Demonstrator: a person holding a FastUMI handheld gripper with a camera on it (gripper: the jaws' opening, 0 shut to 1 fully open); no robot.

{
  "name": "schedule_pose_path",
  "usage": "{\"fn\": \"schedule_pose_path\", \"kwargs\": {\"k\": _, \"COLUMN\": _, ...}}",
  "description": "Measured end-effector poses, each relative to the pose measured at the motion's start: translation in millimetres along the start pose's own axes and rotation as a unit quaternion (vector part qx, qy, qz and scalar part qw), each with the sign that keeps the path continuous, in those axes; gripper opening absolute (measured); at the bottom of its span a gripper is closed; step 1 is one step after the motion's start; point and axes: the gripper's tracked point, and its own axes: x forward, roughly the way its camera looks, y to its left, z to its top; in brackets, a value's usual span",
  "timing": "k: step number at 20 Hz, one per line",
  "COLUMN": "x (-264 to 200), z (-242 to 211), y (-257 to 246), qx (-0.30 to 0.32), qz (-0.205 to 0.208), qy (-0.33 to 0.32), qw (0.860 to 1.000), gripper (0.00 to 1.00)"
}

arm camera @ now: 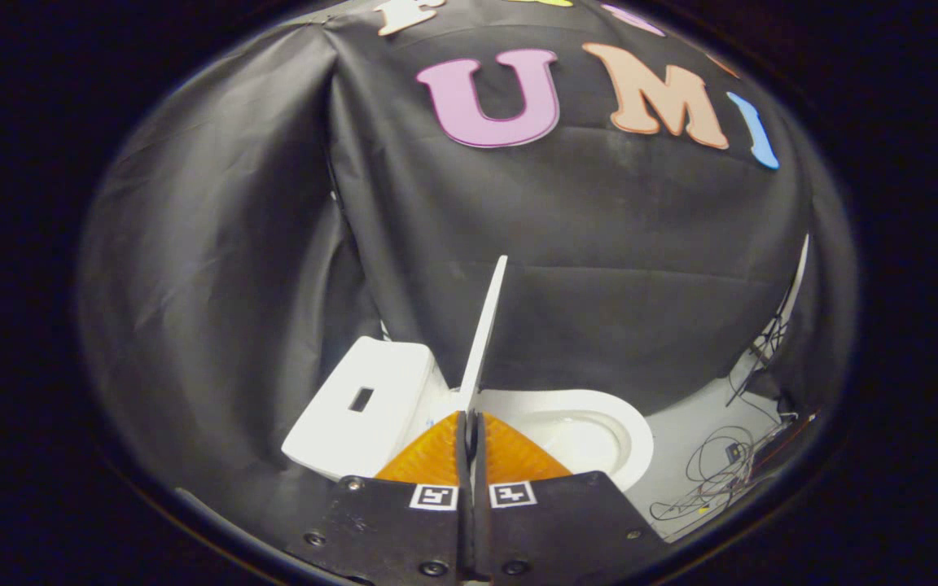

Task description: Open the toilet lid.

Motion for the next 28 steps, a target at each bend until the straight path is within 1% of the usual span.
{"fn": "schedule_pose_path", "kwargs": {"k": 3, "x": 8.4, "z": 7.7, "y": 40.1, "qx": -0.033, "qz": 0.012, "qy": -0.006, "qw": 0.999, "gripper": 0.00}}
{"fn": "schedule_pose_path", "kwargs": {"k": 11, "x": 20.5, "z": 9.1, "y": 114.4, "qx": -0.083, "qz": 0.053, "qy": -0.015, "qw": 0.995, "gripper": 0.00}}
{"fn": "schedule_pose_path", "kwargs": {"k": 19, "x": 37.1, "z": 6.3, "y": 159.9, "qx": -0.108, "qz": 0.085, "qy": -0.019, "qw": 0.990, "gripper": 0.00}}
{"fn": "schedule_pose_path", "kwargs": {"k": 20, "x": 38.2, "z": 6.8, "y": 161.6, "qx": -0.115, "qz": 0.084, "qy": -0.020, "qw": 0.990, "gripper": 0.00}}
{"fn": "schedule_pose_path", "kwargs": {"k": 22, "x": 36.9, "z": 3.0, "y": 160.8, "qx": -0.128, "qz": 0.100, "qy": -0.020, "qw": 0.987, "gripper": 0.01}}
{"fn": "schedule_pose_path", "kwargs": {"k": 23, "x": 36.4, "z": 0.9, "y": 162.7, "qx": -0.133, "qz": 0.103, "qy": -0.024, "qw": 0.985, "gripper": 0.05}}
{"fn": "schedule_pose_path", "kwargs": {"k": 26, "x": 35.1, "z": -0.6, "y": 167.9, "qx": -0.129, "qz": 0.130, "qy": -0.035, "qw": 0.983, "gripper": 0.19}}
{"fn": "schedule_pose_path", "kwargs": {"k": 28, "x": 26.1, "z": 10.0, "y": 164.7, "qx": -0.119, "qz": 0.145, "qy": -0.061, "qw": 0.980, "gripper": 0.28}}
